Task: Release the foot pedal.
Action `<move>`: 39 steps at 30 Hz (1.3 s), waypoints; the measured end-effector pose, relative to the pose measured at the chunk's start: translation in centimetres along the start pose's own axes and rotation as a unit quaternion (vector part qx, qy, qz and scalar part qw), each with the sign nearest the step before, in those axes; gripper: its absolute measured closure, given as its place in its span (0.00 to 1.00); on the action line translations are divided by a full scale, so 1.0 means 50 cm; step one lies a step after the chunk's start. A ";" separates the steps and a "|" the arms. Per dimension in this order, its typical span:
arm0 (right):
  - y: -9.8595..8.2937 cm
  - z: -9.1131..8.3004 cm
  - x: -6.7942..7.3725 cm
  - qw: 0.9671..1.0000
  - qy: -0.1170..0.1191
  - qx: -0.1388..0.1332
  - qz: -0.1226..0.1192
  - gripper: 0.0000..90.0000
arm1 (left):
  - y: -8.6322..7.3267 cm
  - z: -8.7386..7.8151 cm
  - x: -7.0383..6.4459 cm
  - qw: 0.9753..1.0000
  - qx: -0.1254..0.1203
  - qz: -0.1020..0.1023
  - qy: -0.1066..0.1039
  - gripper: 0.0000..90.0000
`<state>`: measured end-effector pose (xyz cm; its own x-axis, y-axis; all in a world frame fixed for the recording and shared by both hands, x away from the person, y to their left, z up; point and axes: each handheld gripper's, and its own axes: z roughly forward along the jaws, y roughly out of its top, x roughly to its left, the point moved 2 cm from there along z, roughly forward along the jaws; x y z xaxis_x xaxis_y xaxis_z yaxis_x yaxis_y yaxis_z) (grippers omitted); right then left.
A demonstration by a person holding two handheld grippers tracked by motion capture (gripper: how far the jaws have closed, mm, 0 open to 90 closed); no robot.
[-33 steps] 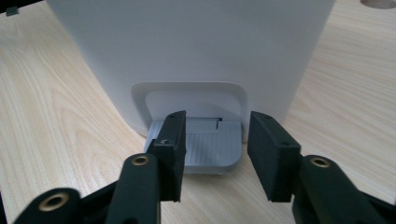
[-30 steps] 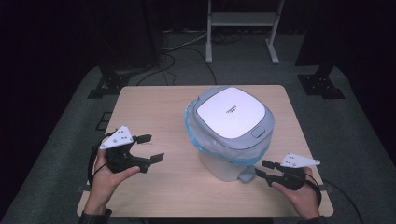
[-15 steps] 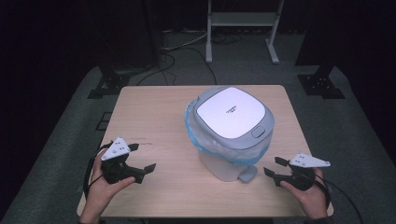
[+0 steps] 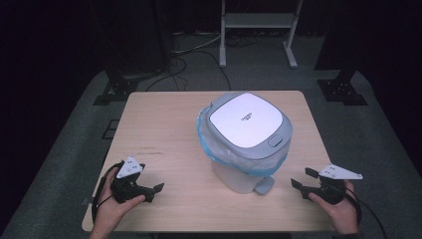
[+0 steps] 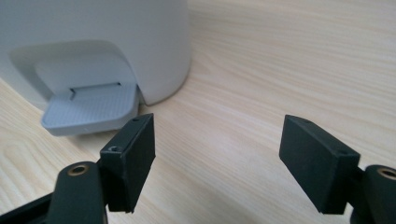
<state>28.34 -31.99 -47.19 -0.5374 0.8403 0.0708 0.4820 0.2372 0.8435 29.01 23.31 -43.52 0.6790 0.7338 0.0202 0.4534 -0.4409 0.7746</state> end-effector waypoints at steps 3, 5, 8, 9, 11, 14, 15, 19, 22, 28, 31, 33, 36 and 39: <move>-0.007 0.004 -0.005 1.000 -0.004 0.014 0.001 0.27 | -0.012 0.013 -0.002 1.000 0.015 0.003 0.004 0.03; -0.010 0.007 -0.007 1.000 -0.007 0.024 0.006 0.25 | -0.020 0.022 -0.001 1.000 0.023 0.002 0.005 0.03; -0.015 0.013 -0.010 0.999 -0.009 0.035 0.009 0.24 | -0.031 0.036 -0.001 0.999 0.038 0.001 0.005 0.03; -0.016 0.015 -0.010 0.999 -0.011 0.038 0.010 0.23 | -0.035 0.041 -0.001 0.999 0.043 0.002 0.006 0.03; -0.019 0.018 -0.012 0.999 -0.011 0.045 0.010 0.23 | -0.042 0.050 -0.001 0.999 0.052 0.002 0.006 0.03; -0.023 0.022 -0.014 0.998 -0.013 0.054 0.012 0.21 | -0.051 0.064 -0.001 0.998 0.066 0.003 0.007 0.03; -0.024 0.023 -0.015 0.998 -0.014 0.056 0.012 0.21 | -0.054 0.067 -0.002 0.998 0.070 0.004 0.009 0.03; -0.027 0.027 -0.016 0.998 -0.018 0.065 0.009 0.20 | -0.064 0.078 0.001 0.997 0.082 0.004 0.009 0.03; -0.030 0.031 -0.017 0.997 -0.019 0.072 0.007 0.20 | -0.072 0.087 0.002 0.996 0.088 0.000 0.006 0.03; -0.036 0.038 -0.017 0.996 -0.020 0.086 0.005 0.19 | -0.076 0.088 0.007 0.997 0.079 -0.004 -0.001 0.02; -0.037 0.041 -0.016 0.996 -0.020 0.087 0.002 0.18 | -0.078 0.088 0.008 0.997 0.075 -0.001 -0.003 0.02; -0.038 0.041 -0.016 0.996 -0.022 0.086 0.001 0.18 | -0.079 0.089 0.008 0.998 0.070 -0.002 -0.004 0.02; -0.039 0.043 -0.014 0.996 -0.025 0.086 -0.005 0.17 | -0.081 0.090 0.009 0.998 0.066 0.000 -0.005 0.00; -0.039 0.045 -0.011 0.996 -0.028 0.089 -0.015 0.15 | -0.082 0.090 0.008 0.998 0.063 0.001 -0.006 0.00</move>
<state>29.25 -31.80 -50.07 -0.5156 0.8567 0.0134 0.5841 0.3400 0.7370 30.06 23.09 -49.54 0.6868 0.7267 0.0129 0.5208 -0.5044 0.6887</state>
